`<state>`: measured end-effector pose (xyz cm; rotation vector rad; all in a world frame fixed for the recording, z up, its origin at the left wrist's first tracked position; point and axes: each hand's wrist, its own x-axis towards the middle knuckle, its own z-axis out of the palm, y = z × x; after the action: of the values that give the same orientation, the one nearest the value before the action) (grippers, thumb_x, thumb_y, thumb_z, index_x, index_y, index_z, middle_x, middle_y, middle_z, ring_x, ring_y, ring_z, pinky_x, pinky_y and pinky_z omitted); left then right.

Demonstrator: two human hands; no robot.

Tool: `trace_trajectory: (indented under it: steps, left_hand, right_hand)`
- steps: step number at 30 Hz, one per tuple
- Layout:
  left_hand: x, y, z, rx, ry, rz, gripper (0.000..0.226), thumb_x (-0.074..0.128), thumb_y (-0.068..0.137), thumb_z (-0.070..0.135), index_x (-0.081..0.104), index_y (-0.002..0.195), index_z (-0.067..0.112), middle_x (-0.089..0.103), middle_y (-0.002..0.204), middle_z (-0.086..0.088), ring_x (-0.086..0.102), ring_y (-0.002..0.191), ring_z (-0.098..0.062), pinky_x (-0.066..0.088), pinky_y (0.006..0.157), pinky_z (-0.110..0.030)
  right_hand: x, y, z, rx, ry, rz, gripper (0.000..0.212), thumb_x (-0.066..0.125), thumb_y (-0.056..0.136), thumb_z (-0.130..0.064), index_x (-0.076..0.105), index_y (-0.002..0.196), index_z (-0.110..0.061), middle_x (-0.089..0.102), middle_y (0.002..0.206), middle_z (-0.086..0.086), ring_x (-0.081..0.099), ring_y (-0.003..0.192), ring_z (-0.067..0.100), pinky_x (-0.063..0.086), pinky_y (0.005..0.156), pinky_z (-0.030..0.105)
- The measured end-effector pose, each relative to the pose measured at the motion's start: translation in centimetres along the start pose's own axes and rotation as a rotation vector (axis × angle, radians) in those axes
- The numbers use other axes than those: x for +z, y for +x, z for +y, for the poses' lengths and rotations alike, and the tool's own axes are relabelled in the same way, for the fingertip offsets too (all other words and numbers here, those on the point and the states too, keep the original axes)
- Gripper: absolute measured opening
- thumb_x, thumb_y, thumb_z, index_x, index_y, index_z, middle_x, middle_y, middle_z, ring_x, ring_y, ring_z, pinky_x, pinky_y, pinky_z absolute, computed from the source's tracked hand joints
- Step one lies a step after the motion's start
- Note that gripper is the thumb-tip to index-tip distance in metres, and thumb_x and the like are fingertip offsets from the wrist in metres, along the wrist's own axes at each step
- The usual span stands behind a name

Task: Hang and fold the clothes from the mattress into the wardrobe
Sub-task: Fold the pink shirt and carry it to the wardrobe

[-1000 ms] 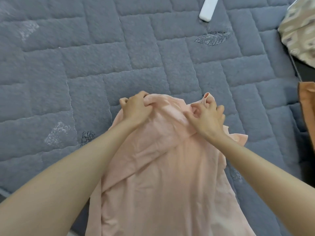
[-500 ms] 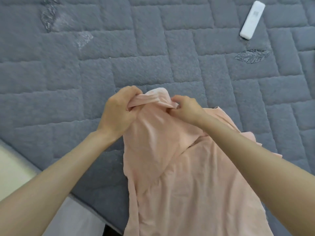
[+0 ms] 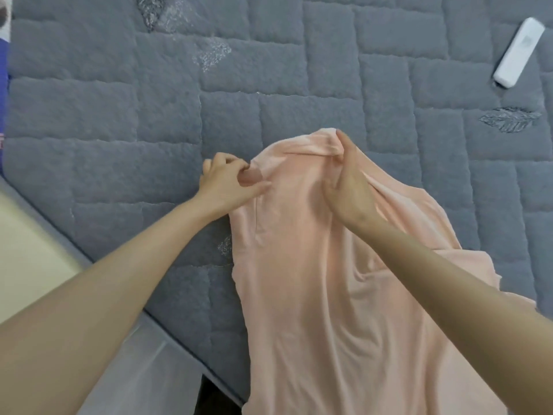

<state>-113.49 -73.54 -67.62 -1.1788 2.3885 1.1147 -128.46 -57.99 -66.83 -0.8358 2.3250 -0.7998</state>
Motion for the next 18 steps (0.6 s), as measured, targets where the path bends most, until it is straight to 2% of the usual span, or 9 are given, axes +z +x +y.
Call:
trace_trajectory:
  steps: [2, 4, 5, 6, 8, 11, 14, 16, 18]
  left_hand:
    - [0.3, -0.7, -1.7, 0.119, 0.021, 0.049, 0.031, 0.067, 0.083, 0.035, 0.061, 0.112, 0.023, 0.04, 0.138, 0.007, 0.026, 0.13, -0.019, 0.018, 0.107, -0.039]
    - [-0.4, -1.2, -2.3, 0.234, -0.087, 0.13, 0.012, 0.058, 0.087, 0.017, 0.059, 0.099, 0.016, 0.057, 0.113, 0.006, 0.043, 0.109, -0.007, 0.025, 0.105, -0.04]
    - [-1.1, -1.4, -2.1, 0.256, -0.18, 0.143, 0.002, 0.053, 0.087, 0.011, 0.052, 0.088, 0.011, 0.057, 0.088, 0.002, 0.046, 0.085, -0.005, 0.034, 0.092, -0.036]
    - [-1.9, -1.6, -1.7, 0.259, -0.244, 0.165, 0.01, 0.051, 0.088, 0.01, 0.043, 0.081, 0.01, 0.048, 0.071, 0.001, 0.039, 0.067, -0.008, 0.037, 0.073, -0.032]
    - [-3.5, -2.1, -0.8, 0.351, -0.207, 0.188, 0.019, 0.05, 0.09, 0.013, 0.035, 0.079, 0.014, 0.037, 0.058, 0.003, 0.035, 0.055, -0.014, 0.029, 0.054, -0.03]
    - [-5.3, -3.2, 0.5, 0.554, 0.105, 0.261, 0.017, 0.052, 0.092, 0.032, 0.045, 0.097, 0.018, 0.039, 0.055, 0.008, 0.051, 0.057, -0.028, 0.032, 0.055, -0.032]
    - [-6.4, -3.8, 0.1, 0.399, 0.287, 0.171, 0.048, 0.055, 0.079, 0.065, 0.051, 0.113, 0.032, 0.058, 0.077, 0.005, 0.058, 0.083, -0.026, 0.034, 0.067, -0.031]
    - [-7.2, -3.9, -2.1, 0.263, 0.435, 0.022, 0.051, 0.057, 0.07, 0.074, 0.054, 0.099, 0.032, 0.058, 0.083, 0.007, 0.055, 0.085, -0.02, 0.034, 0.068, -0.031]
    - [-7.7, -4.2, -5.0, 0.213, 0.515, -0.069, 0.034, 0.059, 0.076, 0.059, 0.058, 0.079, 0.025, 0.058, 0.072, 0.008, 0.057, 0.076, -0.019, 0.036, 0.062, -0.03]
  right_hand:
    - [1.1, -0.3, 0.0, -0.062, -0.132, 0.0, 0.072, 0.045, 0.075, -0.007, 0.028, 0.143, -0.025, 0.052, 0.128, 0.006, 0.05, 0.115, 0.03, 0.042, 0.094, 0.042]
    - [2.1, -0.5, -0.3, -0.118, -0.22, -0.023, 0.069, 0.049, 0.075, -0.006, 0.037, 0.14, -0.022, 0.051, 0.131, 0.007, 0.045, 0.121, 0.03, 0.036, 0.101, 0.038]
    - [2.5, -0.7, -0.7, -0.139, -0.202, -0.051, 0.071, 0.051, 0.074, -0.003, 0.036, 0.142, -0.021, 0.049, 0.133, 0.008, 0.043, 0.123, 0.028, 0.034, 0.103, 0.036]
    - [2.8, -0.8, -1.1, -0.158, -0.156, -0.064, 0.077, 0.051, 0.074, 0.0, 0.032, 0.145, -0.022, 0.048, 0.135, 0.008, 0.043, 0.122, 0.025, 0.034, 0.103, 0.034]
    - [3.2, -1.0, -2.0, -0.159, -0.061, -0.034, 0.088, 0.051, 0.073, 0.003, 0.019, 0.15, -0.026, 0.049, 0.129, 0.008, 0.045, 0.112, 0.021, 0.037, 0.095, 0.031]
    - [3.6, -0.3, -3.2, -0.109, -0.08, 0.011, 0.08, 0.049, 0.078, -0.014, 0.018, 0.146, -0.044, 0.054, 0.113, 0.007, 0.05, 0.1, 0.025, 0.043, 0.086, 0.038]
    - [3.8, 0.7, -3.7, -0.065, -0.338, -0.01, 0.023, 0.043, 0.085, -0.029, 0.053, 0.106, -0.027, 0.054, 0.104, 0.011, 0.05, 0.1, 0.034, 0.043, 0.086, 0.049]
    - [4.0, 1.1, -4.1, -0.003, -0.285, -0.018, 0.011, 0.042, 0.092, -0.019, 0.051, 0.095, -0.013, 0.051, 0.103, 0.016, 0.048, 0.1, 0.035, 0.039, 0.079, 0.037]
    - [4.1, 1.4, -4.3, 0.057, -0.192, 0.049, 0.016, 0.04, 0.093, -0.01, 0.049, 0.105, -0.006, 0.052, 0.11, 0.017, 0.048, 0.101, 0.034, 0.029, 0.07, 0.03]
